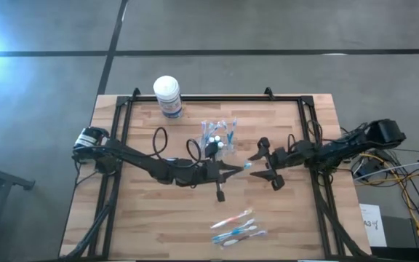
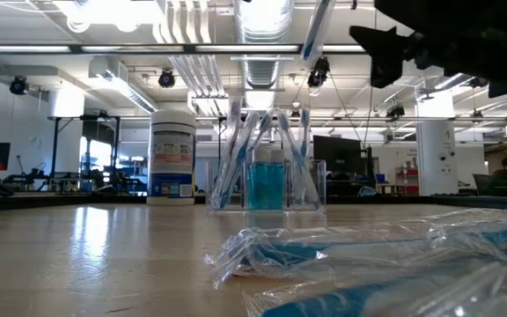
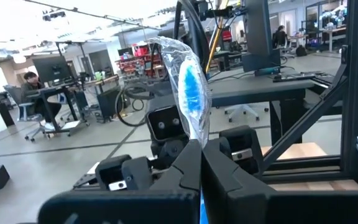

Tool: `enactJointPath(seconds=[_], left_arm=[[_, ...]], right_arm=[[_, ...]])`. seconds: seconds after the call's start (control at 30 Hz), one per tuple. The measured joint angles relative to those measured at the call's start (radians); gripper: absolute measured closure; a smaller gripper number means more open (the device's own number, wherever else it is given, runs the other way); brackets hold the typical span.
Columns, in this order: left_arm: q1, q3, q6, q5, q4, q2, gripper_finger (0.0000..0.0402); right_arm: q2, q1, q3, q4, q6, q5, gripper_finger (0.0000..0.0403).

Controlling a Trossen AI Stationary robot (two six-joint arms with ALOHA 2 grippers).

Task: Pick & Place toothbrushing station
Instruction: Put the blue toothbrush into the transparent organizer

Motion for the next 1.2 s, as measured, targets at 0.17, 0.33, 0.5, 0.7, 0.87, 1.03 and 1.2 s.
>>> enactJointPath(seconds=[0.17, 0.33, 0.5, 0.7, 0.87, 1.03, 1.2], left_arm=[[0.0, 0.0, 0.034, 0.001, 0.008, 0.0, 0.0401], [0.007, 0.0, 0.035, 0.003, 0.008, 0.0, 0.0401], [0.018, -0.002, 0.03, 0.001, 0.009, 0.005, 0.0401], [0.017, -0.014, 0.028, -0.001, 0.01, 0.006, 0.0401], [0.024, -0.014, 0.023, 0.0, 0.006, 0.006, 0.0401], [0.029, -0.014, 0.009, 0.0, 0.002, 0.006, 0.0401], [0.029, -0.014, 0.008, 0.0, -0.008, 0.006, 0.0401]], right_arm=[[0.095, 0.0, 0.02, 0.158, 0.01, 0.007, 0.0175], [0.168, 0.0, 0.066, 0.165, 0.029, -0.001, 0.0183], [0.248, 0.0, 0.123, 0.166, 0.05, -0.005, 0.0184], [0.267, 0.0, 0.132, 0.21, 0.045, -0.012, 0.0184], [0.258, 0.0, 0.138, 0.216, 0.035, -0.028, 0.0193], [0.269, 0.0, 0.166, 0.197, 0.034, -0.033, 0.0207], [0.267, 0.0, 0.17, 0.184, 0.018, -0.035, 0.0233]])
